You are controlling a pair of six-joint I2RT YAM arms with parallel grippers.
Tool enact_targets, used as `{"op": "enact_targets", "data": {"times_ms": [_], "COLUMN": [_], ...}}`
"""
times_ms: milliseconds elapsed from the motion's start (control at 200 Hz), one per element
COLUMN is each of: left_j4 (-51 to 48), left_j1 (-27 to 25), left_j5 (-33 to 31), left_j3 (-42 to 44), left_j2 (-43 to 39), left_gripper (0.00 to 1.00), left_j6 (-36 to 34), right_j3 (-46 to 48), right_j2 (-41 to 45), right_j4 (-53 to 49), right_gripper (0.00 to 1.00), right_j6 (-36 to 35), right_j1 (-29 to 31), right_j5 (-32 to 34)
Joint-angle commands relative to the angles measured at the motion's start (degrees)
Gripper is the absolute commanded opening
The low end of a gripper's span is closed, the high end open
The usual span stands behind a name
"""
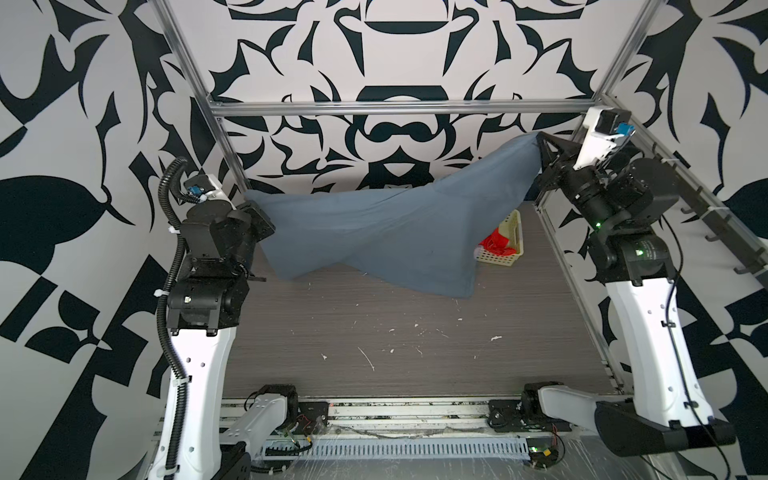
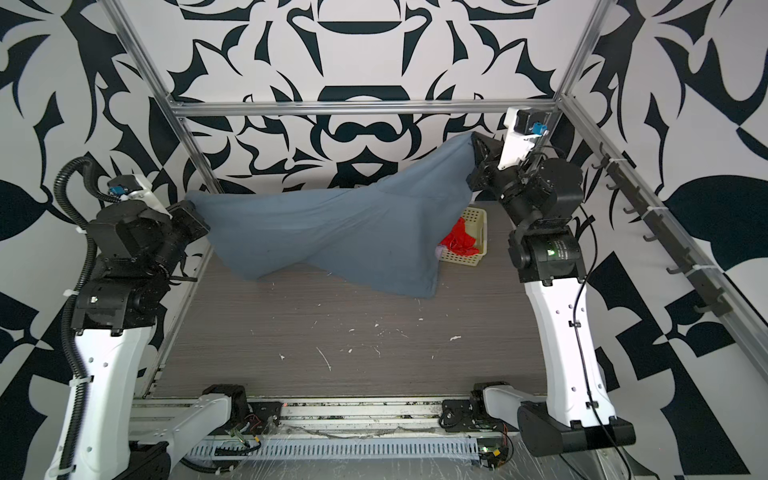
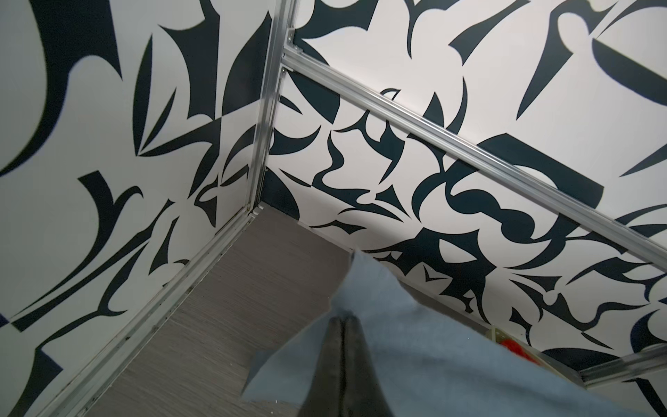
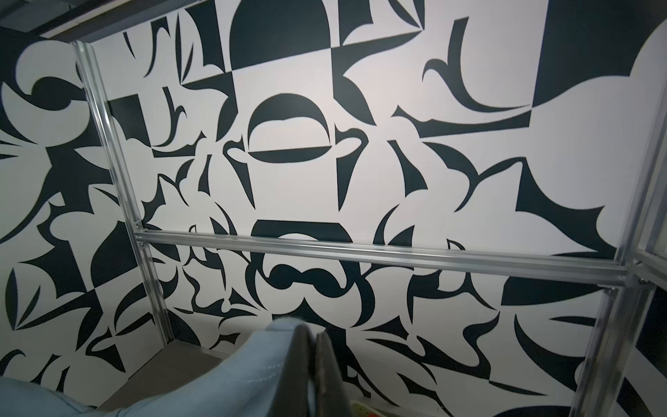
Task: Fold and stack the t-shirts
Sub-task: 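Lift the grey t-shirt high by two corners with both grippers, then swing the raised grey t-shirt down flat onto the table with both grippers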
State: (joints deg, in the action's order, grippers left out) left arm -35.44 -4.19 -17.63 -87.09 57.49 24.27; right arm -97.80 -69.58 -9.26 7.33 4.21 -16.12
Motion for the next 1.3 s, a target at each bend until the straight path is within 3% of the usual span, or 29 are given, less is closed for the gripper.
{"op": "enact_targets", "data": {"times_ms": [0, 285, 550, 780, 900, 1035, 1200, 1295], "left_j4": [0.59, 2.0, 4.3, 7.96, 11.33, 14.97, 16.83, 15.97], "left_j1": [0.31, 0.32, 0.32, 0.3, 0.27, 1.02, 5.97, 11.79], "left_j5": [-2.32, -1.93, -2.72, -5.67, -9.26, -12.22, -7.55, -0.98], "left_j3": [-3.37, -9.05, -16.13, -12.53, -11.24, -12.63, -14.75, -19.24], "left_j2": [-1.27, -3.85, -2.36, 1.63, 4.55, 9.42, 17.66, 22.71], "left_gripper": [0.0, 0.0, 0.0, 0.0, 0.0, 0.0, 0.0, 0.0], "left_j6": [-2.58, -3.41, -6.74, -8.11, -10.47, -13.71, -11.31, -6.88], "right_j3": [-4.76, -13.38, -22.99, -29.08, -33.44, -46.14, -65.59, -68.63], "right_j2": [1.27, 0.03, -4.95, -16.16, -22.62, -32.57, -47.79, -51.99], "right_j4": [4.18, 6.79, 13.07, 17.42, 16.4, 10.93, 6.49, 10.92], "right_gripper": [0.0, 0.0, 0.0, 0.0, 0.0, 0.0, 0.0, 0.0], "right_j6": [-1.16, 0.01, 5.32, 14.42, 12.35, 7.82, 5.51, 4.69], "right_j1": [-0.01, 0.0, 0.0, 1.83, 7.12, 13.95, 18.54, 18.87], "right_j5": [-0.72, -3.42, -6.67, -9.42, -9.0, -8.52, -5.34, -1.13]}}
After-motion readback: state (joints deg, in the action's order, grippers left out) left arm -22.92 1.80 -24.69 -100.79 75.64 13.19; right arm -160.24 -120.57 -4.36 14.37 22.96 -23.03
